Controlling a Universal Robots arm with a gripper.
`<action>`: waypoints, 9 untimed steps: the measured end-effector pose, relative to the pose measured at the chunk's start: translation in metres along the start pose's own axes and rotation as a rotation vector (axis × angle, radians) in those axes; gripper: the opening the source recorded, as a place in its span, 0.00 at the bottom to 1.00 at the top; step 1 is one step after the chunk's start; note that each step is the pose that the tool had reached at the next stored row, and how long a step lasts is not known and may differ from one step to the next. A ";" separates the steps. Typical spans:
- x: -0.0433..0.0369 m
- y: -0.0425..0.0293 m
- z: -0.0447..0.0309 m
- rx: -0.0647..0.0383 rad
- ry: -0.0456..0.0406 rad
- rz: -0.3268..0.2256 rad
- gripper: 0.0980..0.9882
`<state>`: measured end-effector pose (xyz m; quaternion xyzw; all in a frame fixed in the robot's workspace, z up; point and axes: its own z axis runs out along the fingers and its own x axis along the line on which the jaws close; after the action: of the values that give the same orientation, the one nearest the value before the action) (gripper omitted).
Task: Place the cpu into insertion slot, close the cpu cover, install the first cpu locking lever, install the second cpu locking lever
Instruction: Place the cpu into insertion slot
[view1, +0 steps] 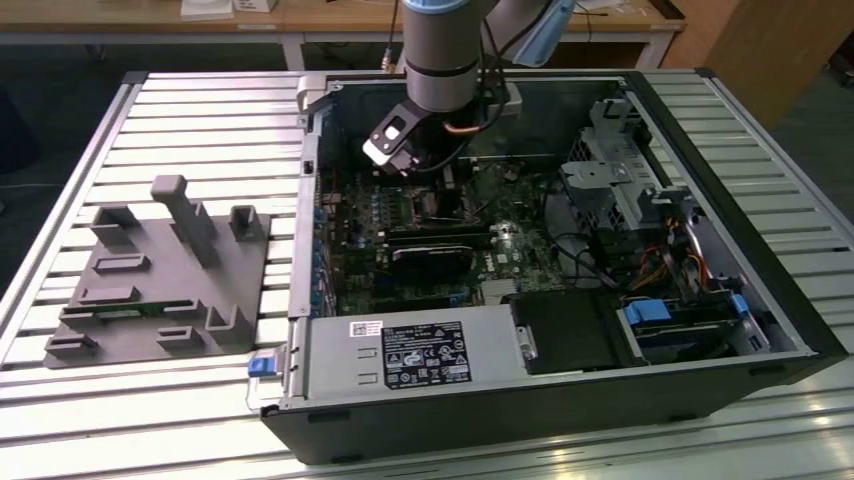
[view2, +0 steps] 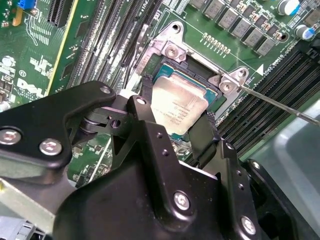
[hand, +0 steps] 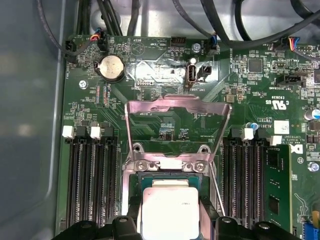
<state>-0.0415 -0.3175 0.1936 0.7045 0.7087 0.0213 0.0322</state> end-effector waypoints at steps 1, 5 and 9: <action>0.0000 -0.0002 0.0002 0.000 -0.0004 0.005 0.50; 0.0002 -0.0007 0.0007 0.000 -0.0014 0.017 0.50; 0.0003 -0.0007 0.0010 0.000 -0.0021 0.026 0.50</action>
<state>-0.0422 -0.3172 0.1926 0.7137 0.6994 0.0209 0.0325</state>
